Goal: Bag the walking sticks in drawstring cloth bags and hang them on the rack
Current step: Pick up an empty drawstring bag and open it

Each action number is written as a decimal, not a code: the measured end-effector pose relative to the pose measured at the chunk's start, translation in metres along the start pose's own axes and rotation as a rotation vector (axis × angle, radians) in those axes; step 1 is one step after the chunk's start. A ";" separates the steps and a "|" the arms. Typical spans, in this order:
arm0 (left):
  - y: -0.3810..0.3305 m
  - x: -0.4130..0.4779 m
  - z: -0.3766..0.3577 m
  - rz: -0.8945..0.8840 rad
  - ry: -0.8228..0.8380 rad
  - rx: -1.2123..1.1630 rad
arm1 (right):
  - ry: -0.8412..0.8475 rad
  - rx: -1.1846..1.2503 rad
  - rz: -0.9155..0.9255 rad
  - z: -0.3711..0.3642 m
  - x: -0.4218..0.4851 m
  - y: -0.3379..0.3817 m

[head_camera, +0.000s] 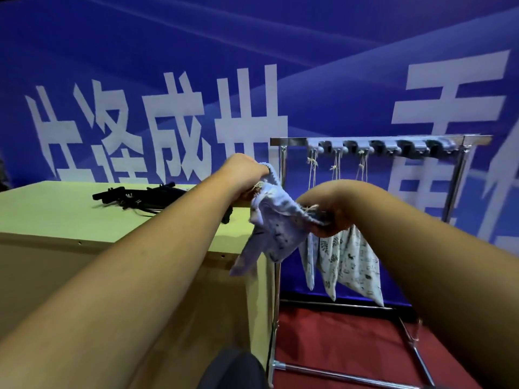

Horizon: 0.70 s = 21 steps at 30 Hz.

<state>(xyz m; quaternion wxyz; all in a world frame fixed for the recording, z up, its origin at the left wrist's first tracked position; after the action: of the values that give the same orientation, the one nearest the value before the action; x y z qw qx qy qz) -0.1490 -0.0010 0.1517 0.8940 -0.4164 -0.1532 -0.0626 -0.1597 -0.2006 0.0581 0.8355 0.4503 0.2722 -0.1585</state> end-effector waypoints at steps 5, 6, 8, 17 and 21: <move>0.006 -0.013 0.000 0.116 0.051 -0.004 | 0.275 -0.007 0.046 -0.036 -0.016 0.008; 0.008 -0.014 0.001 0.121 0.062 0.011 | 0.285 -0.032 0.067 -0.041 -0.019 0.010; 0.010 -0.016 0.003 0.118 0.068 0.041 | 0.256 -0.126 0.107 -0.048 -0.016 0.013; 0.036 -0.012 -0.023 0.106 0.303 0.140 | -0.173 -0.558 -0.006 -0.016 0.002 0.009; 0.047 -0.019 -0.050 0.053 0.579 0.378 | -0.317 -0.578 0.005 0.012 0.000 0.003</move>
<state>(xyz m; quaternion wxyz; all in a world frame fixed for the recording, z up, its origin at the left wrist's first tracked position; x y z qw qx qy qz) -0.1444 -0.0098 0.0813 0.9630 -0.2121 0.1090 -0.1254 -0.1541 -0.2090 0.0655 0.9610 0.1651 0.1712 -0.1408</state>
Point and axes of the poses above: each hand's wrist, its own x-axis towards the middle knuckle, its own z-axis out of the back of the hand, y = z × x, the point moved 9 cm from there along x, towards the middle knuckle, and after that the axes turned 11 degrees about -z, right-handed, at the moved point
